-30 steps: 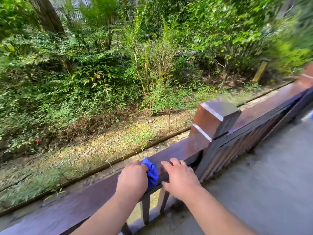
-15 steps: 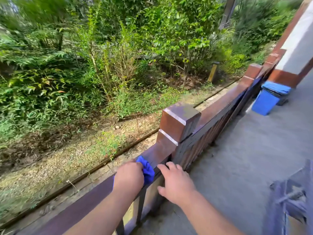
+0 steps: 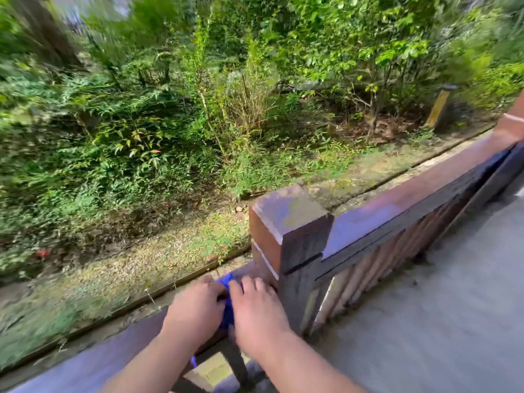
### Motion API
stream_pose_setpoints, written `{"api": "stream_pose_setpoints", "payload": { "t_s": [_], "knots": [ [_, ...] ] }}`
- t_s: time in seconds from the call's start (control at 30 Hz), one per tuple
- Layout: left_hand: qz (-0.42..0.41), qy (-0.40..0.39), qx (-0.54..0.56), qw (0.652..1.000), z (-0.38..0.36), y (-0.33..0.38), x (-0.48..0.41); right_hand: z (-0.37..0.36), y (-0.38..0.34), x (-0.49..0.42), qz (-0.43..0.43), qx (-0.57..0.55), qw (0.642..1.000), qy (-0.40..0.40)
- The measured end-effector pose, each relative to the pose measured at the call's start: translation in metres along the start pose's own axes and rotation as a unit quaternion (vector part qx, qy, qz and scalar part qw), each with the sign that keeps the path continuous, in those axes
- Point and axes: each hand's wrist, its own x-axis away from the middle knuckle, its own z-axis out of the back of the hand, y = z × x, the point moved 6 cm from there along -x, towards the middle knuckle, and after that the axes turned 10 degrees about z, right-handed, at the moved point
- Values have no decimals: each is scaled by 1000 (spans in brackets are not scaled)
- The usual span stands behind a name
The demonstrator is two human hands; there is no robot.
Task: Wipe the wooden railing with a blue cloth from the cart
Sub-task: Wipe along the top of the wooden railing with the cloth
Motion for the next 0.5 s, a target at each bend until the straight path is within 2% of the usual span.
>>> {"api": "stream_pose_setpoints", "payload": {
  "t_s": [0.13, 0.23, 0.33, 0.4, 0.5],
  "knots": [
    [53, -4, 63, 997, -2, 9, 16, 16, 9, 17, 65, -37, 997, 0],
    [81, 9, 166, 983, -13, 27, 43, 25, 16, 43, 124, -30, 989, 71],
    [100, 54, 267, 957, -26, 59, 68, 27, 41, 82, 156, -48, 983, 90],
    [91, 77, 313, 942, -37, 87, 74, 30, 69, 102, 137, -47, 984, 104],
    [51, 96, 391, 914, -46, 138, 73, 39, 114, 128, 65, -69, 986, 139]
  ]
}}
